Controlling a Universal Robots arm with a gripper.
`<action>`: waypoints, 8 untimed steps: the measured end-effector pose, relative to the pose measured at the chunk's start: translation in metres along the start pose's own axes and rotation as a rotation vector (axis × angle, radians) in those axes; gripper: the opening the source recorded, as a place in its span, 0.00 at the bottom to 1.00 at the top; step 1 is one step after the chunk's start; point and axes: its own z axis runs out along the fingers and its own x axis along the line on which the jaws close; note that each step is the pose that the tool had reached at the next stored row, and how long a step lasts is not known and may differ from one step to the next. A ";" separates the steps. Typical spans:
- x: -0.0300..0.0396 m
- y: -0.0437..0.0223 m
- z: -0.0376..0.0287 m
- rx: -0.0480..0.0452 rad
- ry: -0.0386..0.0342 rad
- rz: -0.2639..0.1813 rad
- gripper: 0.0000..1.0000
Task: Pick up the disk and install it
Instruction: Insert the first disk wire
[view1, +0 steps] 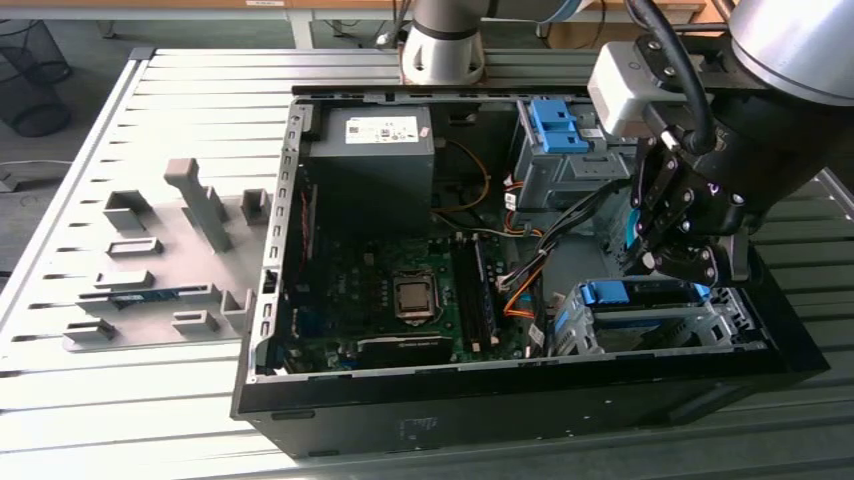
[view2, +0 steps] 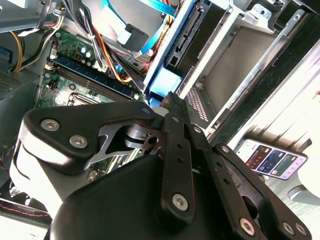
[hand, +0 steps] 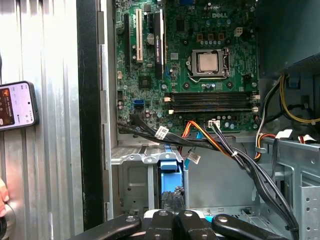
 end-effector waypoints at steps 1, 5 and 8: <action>0.0000 0.0000 0.0000 0.0000 0.0000 0.000 0.11; 0.0000 0.0000 0.0000 0.0000 0.0000 0.000 0.11; -0.0001 -0.0015 0.0002 0.0000 -0.0002 0.000 0.11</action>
